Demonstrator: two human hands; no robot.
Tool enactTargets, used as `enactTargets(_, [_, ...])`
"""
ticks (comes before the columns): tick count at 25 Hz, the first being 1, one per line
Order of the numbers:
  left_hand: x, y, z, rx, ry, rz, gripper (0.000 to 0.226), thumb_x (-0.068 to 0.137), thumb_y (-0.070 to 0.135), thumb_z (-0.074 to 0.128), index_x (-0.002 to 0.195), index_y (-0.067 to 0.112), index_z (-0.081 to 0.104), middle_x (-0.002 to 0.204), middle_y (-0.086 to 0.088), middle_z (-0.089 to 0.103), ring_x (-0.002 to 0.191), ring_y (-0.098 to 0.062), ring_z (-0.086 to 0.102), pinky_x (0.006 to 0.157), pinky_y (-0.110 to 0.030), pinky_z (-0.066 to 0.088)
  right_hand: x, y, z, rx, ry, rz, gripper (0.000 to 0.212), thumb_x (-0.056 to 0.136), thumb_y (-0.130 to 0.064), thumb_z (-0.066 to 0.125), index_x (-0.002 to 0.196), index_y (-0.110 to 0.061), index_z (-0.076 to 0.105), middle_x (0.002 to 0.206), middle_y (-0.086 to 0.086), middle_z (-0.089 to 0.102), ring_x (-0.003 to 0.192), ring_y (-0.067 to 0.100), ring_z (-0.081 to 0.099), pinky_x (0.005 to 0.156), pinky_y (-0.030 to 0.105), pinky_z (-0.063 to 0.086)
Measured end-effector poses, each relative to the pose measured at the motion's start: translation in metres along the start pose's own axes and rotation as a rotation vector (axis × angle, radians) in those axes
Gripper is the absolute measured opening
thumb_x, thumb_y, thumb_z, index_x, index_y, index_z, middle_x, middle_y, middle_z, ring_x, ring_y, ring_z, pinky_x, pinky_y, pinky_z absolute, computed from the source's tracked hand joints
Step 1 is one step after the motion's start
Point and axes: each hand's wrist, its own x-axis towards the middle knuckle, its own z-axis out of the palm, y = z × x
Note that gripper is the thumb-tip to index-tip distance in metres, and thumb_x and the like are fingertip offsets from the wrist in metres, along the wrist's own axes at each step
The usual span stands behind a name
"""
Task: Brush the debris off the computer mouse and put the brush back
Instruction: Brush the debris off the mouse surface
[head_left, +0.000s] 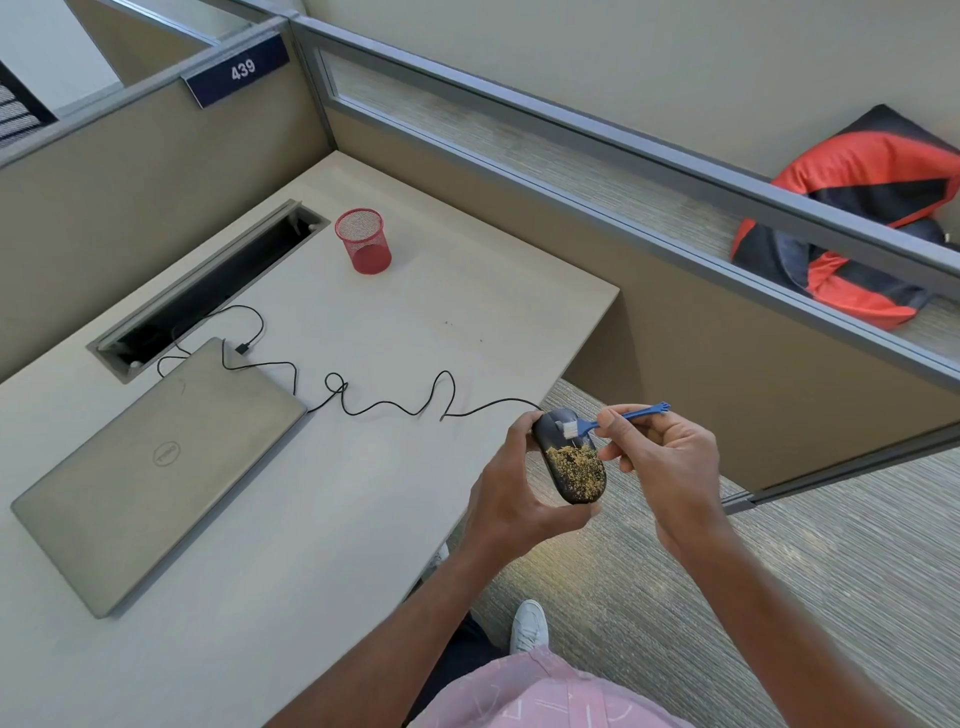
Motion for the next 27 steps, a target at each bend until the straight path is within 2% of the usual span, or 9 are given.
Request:
enactTargets(7, [-0.001,-0.003,-0.002,-0.009,0.009,-0.001,0.116,0.070,0.064,0.102,0.163,0.035,0.040,0.148,0.019,0.068,0.138,-0.006,0.065,0.103,-0.034,0.059,-0.009,0.004,-0.011,-0.065,-0.002,-0.025,0.003,0.095,-0.027,0.090,0.095,-0.026,0.088,0.083,0.008,0.085,0.067,0.018,0.078,0.058,0.021,0.057])
enactTargets(12, [-0.001,-0.006,-0.002,0.006,0.000,0.000,0.116,0.069,0.065,0.103,0.162,0.037,0.041,0.146,0.020,0.067,0.136,-0.006,0.064,0.101,-0.028,0.058,-0.005,-0.005,-0.013,-0.056,-0.002,-0.082,0.005,0.095,-0.023,0.089,0.098,-0.020,0.088,0.086,0.008,0.085,0.068,0.020,0.078,0.060,0.018,0.058])
enactTargets(15, [-0.002,-0.006,-0.002,0.008,0.005,0.004,0.115,0.068,0.065,0.103,0.161,0.039,0.041,0.144,0.022,0.068,0.136,-0.004,0.065,0.099,-0.026,0.057,-0.006,-0.010,-0.004,-0.207,-0.010,-0.194,0.005,0.095,-0.019,0.090,0.097,-0.023,0.087,0.078,0.000,0.084,0.065,0.017,0.079,0.060,0.022,0.061])
enactTargets(18, [-0.001,-0.006,-0.002,0.010,0.018,0.006,0.115,0.067,0.064,0.104,0.161,0.039,0.042,0.143,0.022,0.069,0.135,-0.004,0.065,0.100,-0.029,0.059,-0.013,-0.012,0.002,-0.363,-0.023,-0.318,0.018,0.094,-0.012,0.090,0.093,-0.029,0.085,0.071,-0.006,0.080,0.063,0.014,0.078,0.057,0.019,0.058])
enactTargets(23, [-0.002,-0.007,-0.001,0.015,0.023,0.002,0.115,0.067,0.065,0.103,0.161,0.039,0.041,0.142,0.022,0.069,0.134,-0.004,0.065,0.101,-0.031,0.059,-0.018,-0.014,-0.003,-0.494,-0.023,-0.418,0.011,0.091,-0.007,0.092,0.092,-0.018,0.087,0.072,-0.004,0.079,0.059,0.016,0.076,0.051,0.032,0.058])
enactTargets(25, [-0.002,-0.007,-0.001,0.015,0.023,0.003,0.115,0.067,0.065,0.103,0.161,0.039,0.041,0.142,0.022,0.069,0.134,-0.004,0.065,0.100,-0.029,0.058,-0.017,-0.016,-0.002,-0.496,-0.015,-0.429,0.010,0.092,-0.008,0.091,0.093,-0.016,0.087,0.071,-0.006,0.079,0.056,0.013,0.074,0.049,0.025,0.055])
enactTargets(27, [-0.001,-0.006,-0.001,0.015,0.025,0.003,0.115,0.067,0.065,0.102,0.160,0.040,0.041,0.141,0.022,0.069,0.132,-0.003,0.066,0.098,-0.024,0.057,-0.015,-0.017,0.001,-0.476,-0.010,-0.426,0.009,0.092,-0.007,0.090,0.094,-0.015,0.087,0.071,-0.007,0.078,0.055,0.007,0.072,0.050,0.012,0.049])
